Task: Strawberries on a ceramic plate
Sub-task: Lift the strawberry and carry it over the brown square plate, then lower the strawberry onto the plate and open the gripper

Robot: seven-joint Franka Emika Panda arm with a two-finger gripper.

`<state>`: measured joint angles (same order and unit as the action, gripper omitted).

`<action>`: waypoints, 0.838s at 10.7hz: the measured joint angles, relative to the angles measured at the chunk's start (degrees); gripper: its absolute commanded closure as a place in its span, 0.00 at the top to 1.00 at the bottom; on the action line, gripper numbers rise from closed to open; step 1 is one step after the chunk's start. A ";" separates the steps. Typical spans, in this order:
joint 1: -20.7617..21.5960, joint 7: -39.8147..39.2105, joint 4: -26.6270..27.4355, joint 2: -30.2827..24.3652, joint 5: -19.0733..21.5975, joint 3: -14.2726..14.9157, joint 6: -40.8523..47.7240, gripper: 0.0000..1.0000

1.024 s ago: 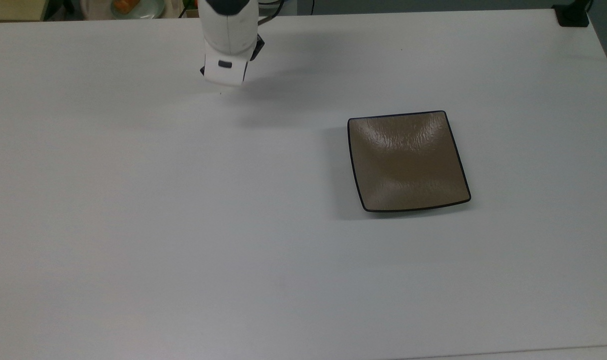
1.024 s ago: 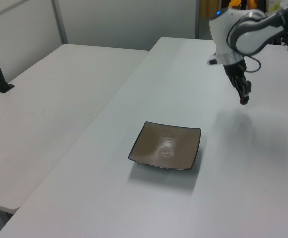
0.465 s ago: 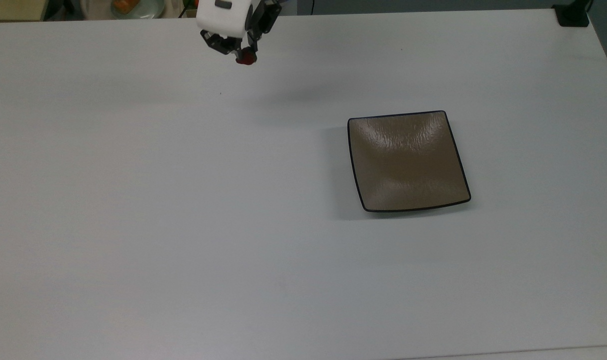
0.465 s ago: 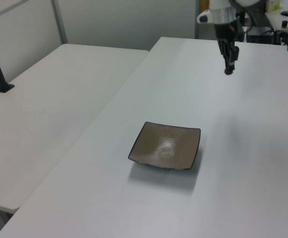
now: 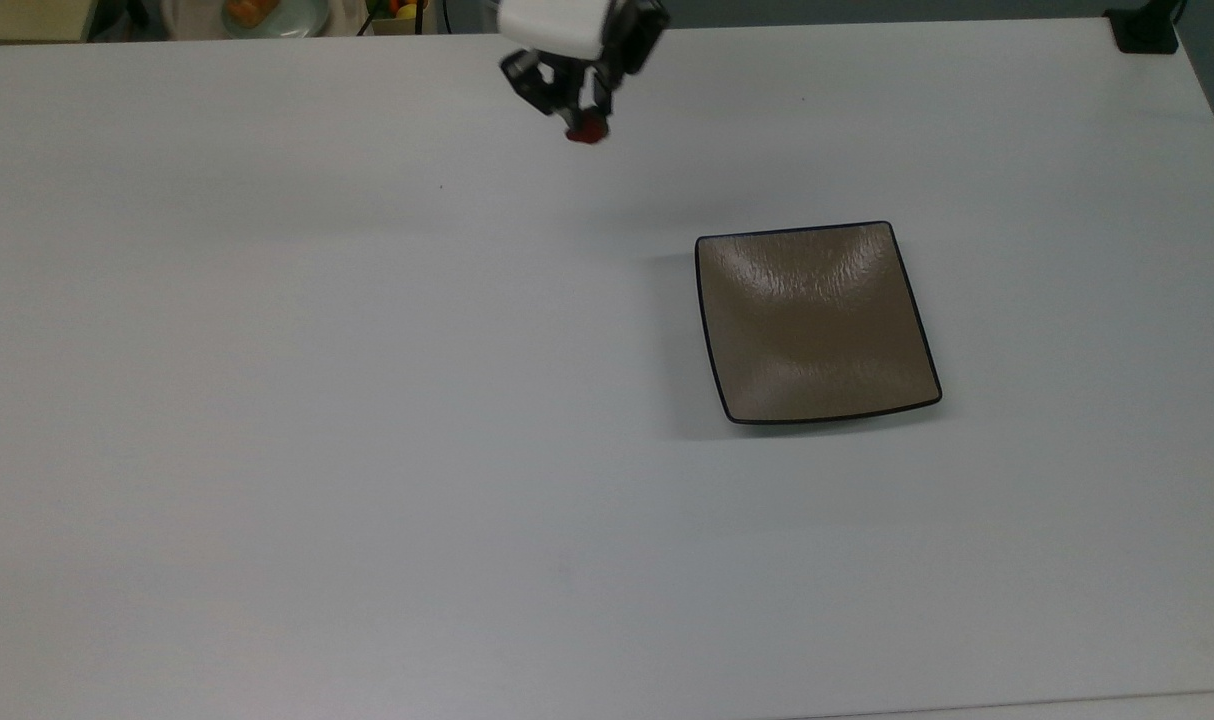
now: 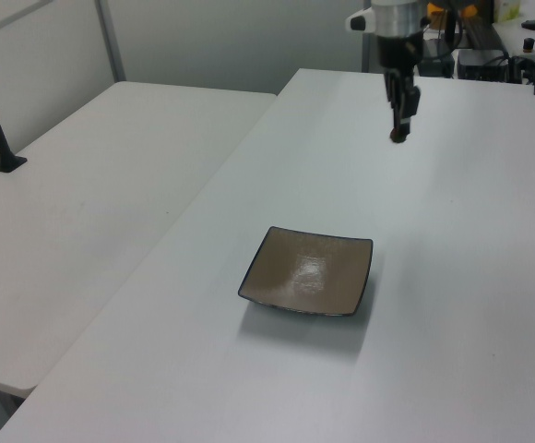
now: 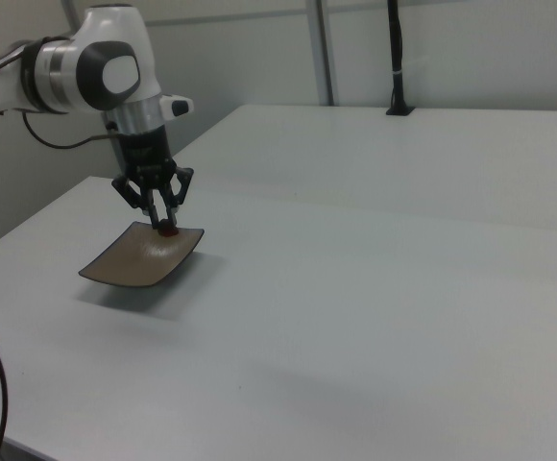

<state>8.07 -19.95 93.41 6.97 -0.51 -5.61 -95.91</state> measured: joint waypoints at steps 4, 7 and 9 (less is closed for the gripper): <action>5.48 10.53 -0.25 4.89 0.01 -0.56 -12.80 0.11; 7.22 16.58 -0.21 9.55 0.01 -3.16 -22.93 0.11; 8.56 18.94 -0.17 13.09 0.01 -4.45 -28.12 0.12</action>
<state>16.63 -1.01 93.24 20.05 -0.50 -10.06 -124.03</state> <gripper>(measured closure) 0.722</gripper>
